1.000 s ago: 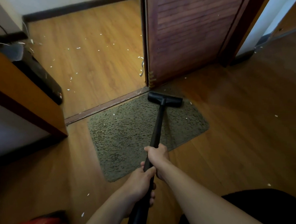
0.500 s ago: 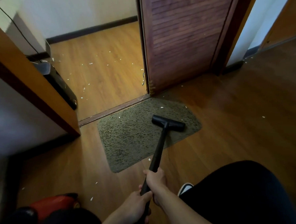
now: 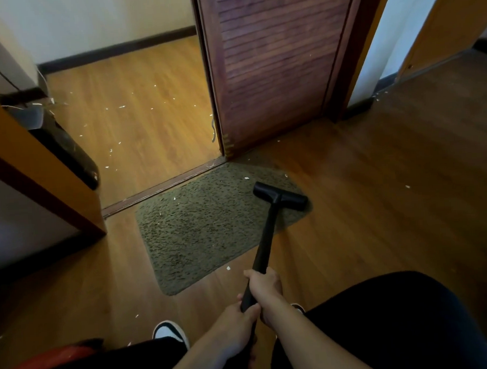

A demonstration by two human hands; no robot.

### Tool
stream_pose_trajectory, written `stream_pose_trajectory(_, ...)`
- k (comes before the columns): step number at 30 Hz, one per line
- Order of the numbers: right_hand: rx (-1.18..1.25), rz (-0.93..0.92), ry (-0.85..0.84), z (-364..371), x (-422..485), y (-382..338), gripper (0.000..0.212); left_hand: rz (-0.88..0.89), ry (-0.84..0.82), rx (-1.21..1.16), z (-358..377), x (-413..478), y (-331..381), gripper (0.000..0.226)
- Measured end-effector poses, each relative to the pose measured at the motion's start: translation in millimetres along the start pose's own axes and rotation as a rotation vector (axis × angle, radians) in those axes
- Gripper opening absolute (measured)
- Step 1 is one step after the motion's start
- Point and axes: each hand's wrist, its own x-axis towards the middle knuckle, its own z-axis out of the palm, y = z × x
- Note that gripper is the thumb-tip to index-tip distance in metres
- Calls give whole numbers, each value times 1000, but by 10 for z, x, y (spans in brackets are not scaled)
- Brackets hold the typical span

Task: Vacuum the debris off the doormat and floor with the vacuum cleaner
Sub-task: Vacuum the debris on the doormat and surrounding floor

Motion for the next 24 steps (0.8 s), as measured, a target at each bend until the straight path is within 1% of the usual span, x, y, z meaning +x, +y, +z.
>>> stream_pose_trajectory(3,5,-20,13,51,198,-139,31,-17,-20,-59,-60,109,162,8)
stream_pose_trajectory(5,4,-22,39,134,280,-240,36,-13,-9,-89,-92,200,233,12)
stream_pose_trajectory(7,-19,-38,48,161,365,-276,39,-5,9,-118,-97,272,265,9)
stream_pose_trajectory(9,-8,-28,38,133,334,-317,32,-7,17,-141,-82,303,244,17)
stream_pose_trajectory(11,-2,-17,19,88,300,-280,26,4,-1,-144,-73,269,205,19)
stream_pose_trajectory(13,11,-2,14,82,267,-216,28,-2,-16,-148,-68,194,156,18)
stream_pose_trajectory(15,1,-1,4,124,187,-129,28,-2,-22,-148,-80,105,80,9)
stream_pose_trajectory(16,8,8,5,146,137,-81,28,-2,-28,-144,-83,45,38,5)
stream_pose_trajectory(19,-24,29,4,248,-5,109,37,-17,-30,-103,-89,-102,-124,5)
stream_pose_trajectory(22,-46,21,12,331,15,276,39,4,23,-38,-84,-168,-239,16)
stream_pose_trajectory(24,-22,17,16,303,-139,156,39,14,21,-43,-86,-167,-221,18)
